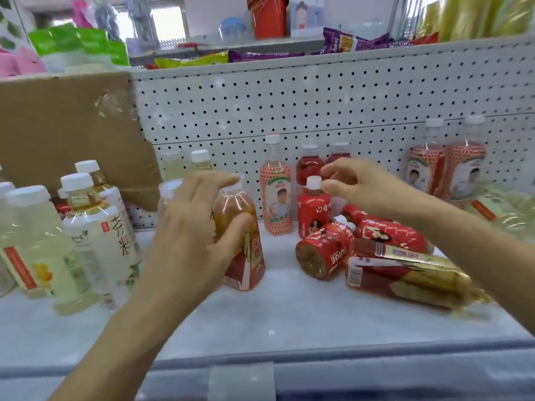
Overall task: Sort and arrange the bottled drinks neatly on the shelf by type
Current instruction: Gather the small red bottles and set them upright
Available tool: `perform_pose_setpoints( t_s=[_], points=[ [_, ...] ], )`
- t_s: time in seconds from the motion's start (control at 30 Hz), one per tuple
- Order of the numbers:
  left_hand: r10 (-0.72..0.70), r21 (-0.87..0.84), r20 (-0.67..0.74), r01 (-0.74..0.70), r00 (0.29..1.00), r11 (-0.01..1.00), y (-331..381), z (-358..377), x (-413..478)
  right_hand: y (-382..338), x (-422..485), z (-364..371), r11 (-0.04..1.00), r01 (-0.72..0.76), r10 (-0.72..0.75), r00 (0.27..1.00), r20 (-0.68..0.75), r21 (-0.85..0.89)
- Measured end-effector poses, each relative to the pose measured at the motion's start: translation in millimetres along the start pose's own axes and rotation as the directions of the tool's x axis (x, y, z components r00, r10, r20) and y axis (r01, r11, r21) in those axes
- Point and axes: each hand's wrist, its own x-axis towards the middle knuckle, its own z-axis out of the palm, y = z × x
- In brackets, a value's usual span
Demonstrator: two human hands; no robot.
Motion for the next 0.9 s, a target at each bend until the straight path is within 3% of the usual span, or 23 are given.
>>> perform_pose_setpoints(
  t_s=[0.13,0.23,0.37,0.53,0.7,0.83,0.9],
  points=[
    [0.032,-0.108,0.378,0.01,0.925,0.994,36.8,56.6,5.2,40.1,-15.9,-27.9,0.957,-0.091,0.173,0.941,0.292,-0.275],
    [-0.109,-0.056,0.561,0.169,0.821,0.984,36.0,108.6,28.3,49.7,-37.1,-33.4,0.939,-0.056,0.177,0.925,0.335,-0.34],
    [-0.272,0.121,0.678,0.261,0.683,0.958,37.1,160.7,52.2,55.2,-72.2,-32.1,0.854,0.035,0.173,0.922,0.347,-0.519],
    [-0.398,0.108,0.755,0.499,0.521,0.86,39.2,167.8,65.6,66.2,-95.5,-35.4,0.757,0.108,0.208,0.896,0.393,-0.645],
    [-0.452,0.026,0.717,0.627,0.531,0.779,38.9,152.1,56.6,70.5,-114.8,-35.1,0.699,0.121,0.245,0.885,0.395,-0.705],
    [-0.516,-0.294,0.631,0.794,0.579,0.532,35.2,141.4,28.0,70.2,-119.9,-42.9,0.763,0.076,0.21,0.91,0.358,-0.641],
    [-0.534,-0.409,0.53,0.75,0.659,0.519,34.3,138.6,15.1,63.5,-115.8,-53.2,0.75,0.089,0.188,0.921,0.34,-0.655]
  ],
)
